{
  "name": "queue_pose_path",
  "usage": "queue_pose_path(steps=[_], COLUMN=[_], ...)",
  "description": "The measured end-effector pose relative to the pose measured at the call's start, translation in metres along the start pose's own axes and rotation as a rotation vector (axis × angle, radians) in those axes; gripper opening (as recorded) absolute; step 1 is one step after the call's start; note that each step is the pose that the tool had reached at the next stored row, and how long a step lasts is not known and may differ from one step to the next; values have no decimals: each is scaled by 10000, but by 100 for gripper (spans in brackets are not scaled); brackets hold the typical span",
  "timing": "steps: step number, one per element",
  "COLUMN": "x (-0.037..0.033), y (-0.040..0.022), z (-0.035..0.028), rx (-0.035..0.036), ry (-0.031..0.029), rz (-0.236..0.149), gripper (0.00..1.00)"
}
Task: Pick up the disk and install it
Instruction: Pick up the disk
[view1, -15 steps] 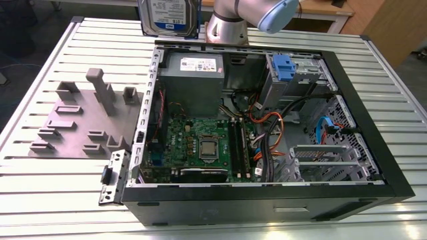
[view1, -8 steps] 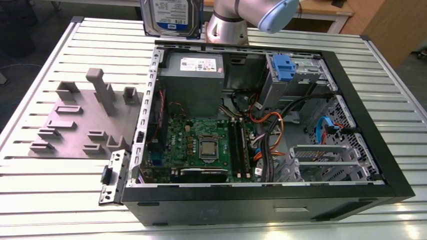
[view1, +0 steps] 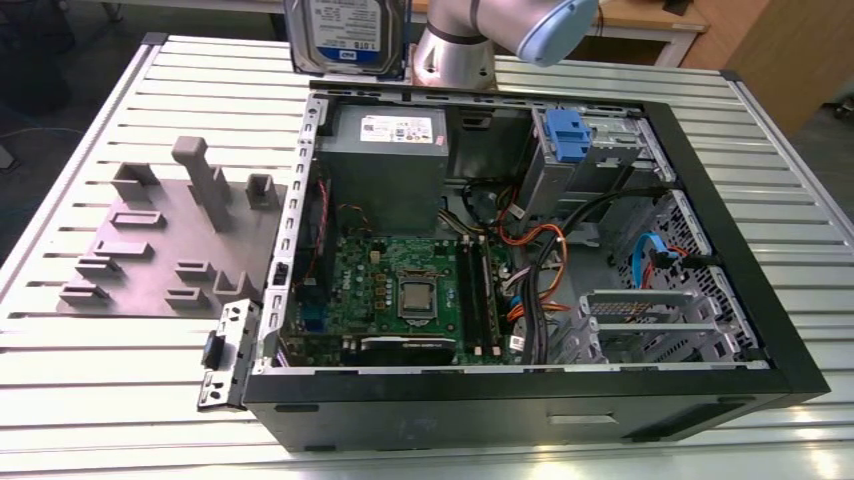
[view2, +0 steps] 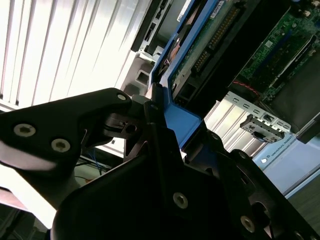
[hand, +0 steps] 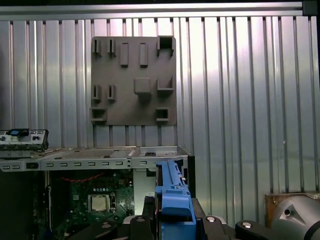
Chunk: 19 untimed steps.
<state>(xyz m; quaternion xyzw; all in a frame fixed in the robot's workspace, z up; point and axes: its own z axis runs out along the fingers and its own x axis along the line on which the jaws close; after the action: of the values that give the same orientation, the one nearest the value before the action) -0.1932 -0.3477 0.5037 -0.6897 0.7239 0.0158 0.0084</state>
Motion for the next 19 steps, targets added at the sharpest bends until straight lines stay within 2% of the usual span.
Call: queue_pose_path(steps=[6,11,16,19], x=[81,93,91,110], y=[-4,-8,-89,-91], z=[-3,-3,-4,-5], rx=[1,0,0,0], ry=[0,0,0,1], rz=[1,1,0,1], gripper=[37,37,37,37])
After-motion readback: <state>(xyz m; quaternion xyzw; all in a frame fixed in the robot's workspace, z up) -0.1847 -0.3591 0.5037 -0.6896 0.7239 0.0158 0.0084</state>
